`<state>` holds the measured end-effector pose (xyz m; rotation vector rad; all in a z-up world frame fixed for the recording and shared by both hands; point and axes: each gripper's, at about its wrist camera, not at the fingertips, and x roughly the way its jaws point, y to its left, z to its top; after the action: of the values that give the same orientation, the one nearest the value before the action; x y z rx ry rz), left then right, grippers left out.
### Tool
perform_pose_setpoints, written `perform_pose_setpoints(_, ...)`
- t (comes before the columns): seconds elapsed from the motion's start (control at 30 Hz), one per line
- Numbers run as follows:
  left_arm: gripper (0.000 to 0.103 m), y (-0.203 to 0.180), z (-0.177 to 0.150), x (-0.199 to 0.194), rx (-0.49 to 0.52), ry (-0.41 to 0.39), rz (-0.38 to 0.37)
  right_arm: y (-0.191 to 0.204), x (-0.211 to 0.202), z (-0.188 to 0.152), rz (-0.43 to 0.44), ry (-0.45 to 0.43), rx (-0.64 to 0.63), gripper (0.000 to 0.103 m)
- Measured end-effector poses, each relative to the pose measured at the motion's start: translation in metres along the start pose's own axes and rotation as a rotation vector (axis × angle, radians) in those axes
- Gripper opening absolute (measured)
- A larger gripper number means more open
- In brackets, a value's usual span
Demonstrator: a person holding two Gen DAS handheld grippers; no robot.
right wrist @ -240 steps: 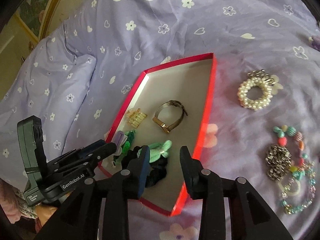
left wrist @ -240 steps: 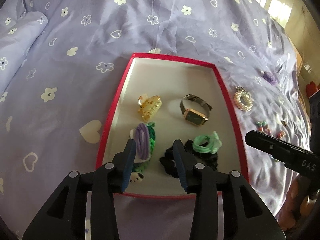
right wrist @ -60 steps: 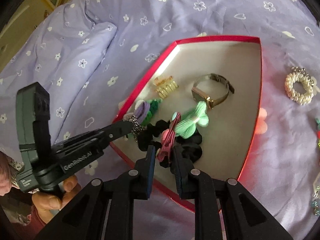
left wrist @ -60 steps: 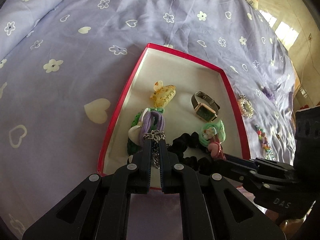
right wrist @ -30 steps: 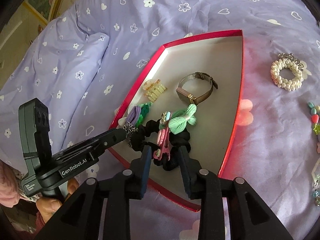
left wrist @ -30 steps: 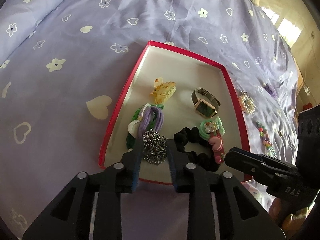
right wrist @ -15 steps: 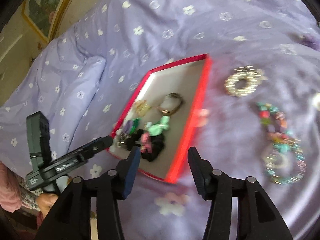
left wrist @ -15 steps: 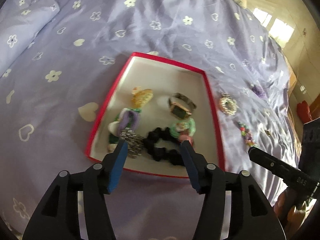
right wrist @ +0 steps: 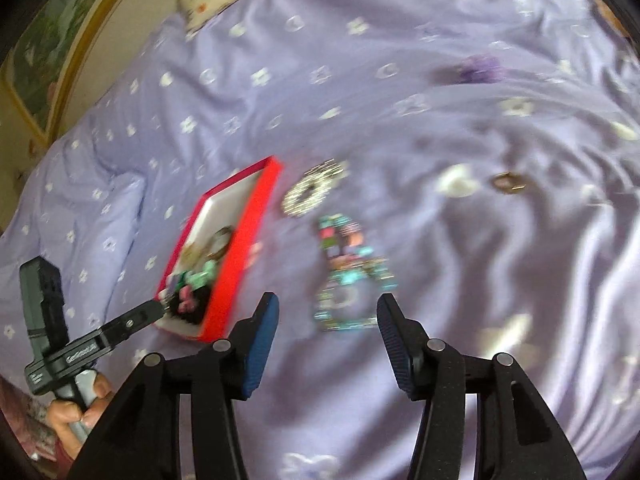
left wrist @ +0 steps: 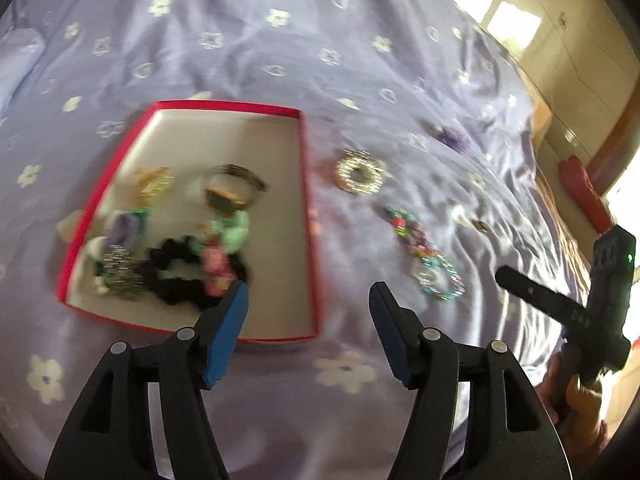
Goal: Organize jewelry
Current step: 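Lift both open tools out of the box toward the loose jewelry, then grasp the pastel beaded bracelet with the left tool while the right tool grasps the gold ring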
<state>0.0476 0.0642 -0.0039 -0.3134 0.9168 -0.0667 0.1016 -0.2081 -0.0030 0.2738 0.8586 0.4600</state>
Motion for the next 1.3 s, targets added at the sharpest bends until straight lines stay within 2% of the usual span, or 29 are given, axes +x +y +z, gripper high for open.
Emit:
perform_pose_setpoints(0.27, 0.071, -0.058, -0.003, 0.027, 0.089, 0.052, -0.053, -0.047, -0.018, 0.012, -0.095, -0.053, 0.027, 0.053)
perform_pose_setpoints(0.53, 0.075, -0.099, -0.005, 0.064, 0.155, 0.118, -0.090, -0.072, -0.008, 0.026, -0.138, -0.049, 0.023, 0.053)
perform_pose_setpoints(0.77, 0.075, -0.110, -0.006, 0.096, 0.171, 0.160, -0.076, -0.081, 0.012, 0.043, -0.164, -0.043, -0.007, 0.053)
perform_pose_setpoints(0.93, 0.075, -0.111, -0.006, 0.108, 0.183, 0.160, -0.065, -0.085, 0.030, 0.052, -0.195, -0.040, -0.035, 0.053)
perform_pose_setpoints(0.97, 0.072, -0.112, -0.005, 0.109, 0.187, 0.156, -0.065, -0.086, 0.033, 0.053, -0.202, -0.038, -0.037, 0.053)
perform_pose_setpoints(1.0, 0.062, -0.112, -0.005, 0.110, 0.192, 0.151, -0.066, -0.086, 0.037, 0.055, -0.207, -0.036, -0.041, 0.053)
perform_pose_setpoints(1.03, 0.058, -0.112, -0.005, 0.111, 0.196, 0.150, -0.069, -0.087, 0.041, 0.057, -0.221, -0.035, -0.049, 0.052)
perform_pose_setpoints(1.1, 0.035, -0.112, -0.004, 0.113, 0.201, 0.147, -0.091, -0.088, 0.047, 0.059, -0.236, -0.032, -0.060, 0.051)
perform_pose_setpoints(1.2, 0.011, -0.113, -0.003, 0.116, 0.195, 0.157, -0.144, -0.087, 0.055, 0.063, -0.255, -0.023, -0.075, 0.050)
perform_pose_setpoints(1.23, 0.008, -0.113, -0.003, 0.116, 0.196, 0.159, -0.159, -0.086, 0.057, 0.064, -0.264, -0.021, -0.083, 0.048)
perform_pose_setpoints(1.3, 0.008, -0.117, -0.004, 0.115, 0.212, 0.151, -0.157, -0.086, 0.061, 0.067, -0.293, -0.015, -0.097, 0.028)
